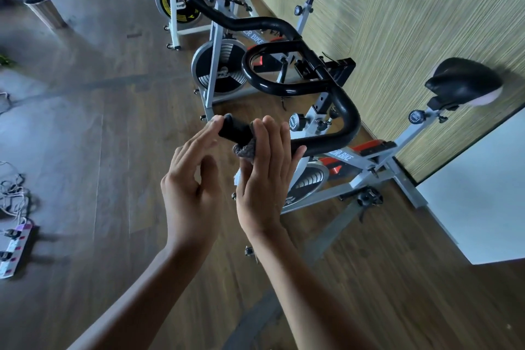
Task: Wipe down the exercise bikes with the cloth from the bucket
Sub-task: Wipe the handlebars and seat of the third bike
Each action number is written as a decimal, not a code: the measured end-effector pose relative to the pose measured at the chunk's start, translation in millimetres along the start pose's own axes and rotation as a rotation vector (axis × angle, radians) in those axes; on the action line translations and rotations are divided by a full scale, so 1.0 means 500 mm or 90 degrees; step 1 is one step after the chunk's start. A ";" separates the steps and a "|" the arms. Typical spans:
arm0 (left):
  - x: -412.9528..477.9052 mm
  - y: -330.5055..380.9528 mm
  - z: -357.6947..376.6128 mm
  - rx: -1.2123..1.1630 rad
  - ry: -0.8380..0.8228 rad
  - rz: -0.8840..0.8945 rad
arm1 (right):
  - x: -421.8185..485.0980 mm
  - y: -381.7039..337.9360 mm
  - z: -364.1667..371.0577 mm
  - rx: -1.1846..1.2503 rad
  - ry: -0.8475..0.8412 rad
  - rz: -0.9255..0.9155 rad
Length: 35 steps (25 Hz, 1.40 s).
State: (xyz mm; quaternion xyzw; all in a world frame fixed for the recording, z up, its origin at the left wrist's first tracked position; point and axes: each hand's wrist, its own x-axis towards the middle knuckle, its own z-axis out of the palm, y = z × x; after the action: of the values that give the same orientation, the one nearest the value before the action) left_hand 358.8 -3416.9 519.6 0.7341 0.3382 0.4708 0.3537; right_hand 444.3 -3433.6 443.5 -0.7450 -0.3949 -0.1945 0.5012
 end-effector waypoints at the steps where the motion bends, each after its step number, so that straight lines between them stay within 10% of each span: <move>1: -0.006 -0.001 0.008 0.019 0.013 0.013 | -0.001 0.017 -0.002 -0.009 -0.005 -0.024; 15: -0.099 0.005 0.193 0.419 0.120 0.103 | 0.052 0.222 -0.102 -0.149 -0.116 -0.329; 35: -0.140 -0.071 0.435 0.525 0.102 0.189 | 0.135 0.459 -0.110 0.359 -0.201 -0.309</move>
State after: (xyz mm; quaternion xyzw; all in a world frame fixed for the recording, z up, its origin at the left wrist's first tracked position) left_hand 532.5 -3500.3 391.2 0.8157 0.4152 0.3972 -0.0674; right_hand 671.5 -3499.2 376.9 -0.4841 -0.6692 -0.0743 0.5588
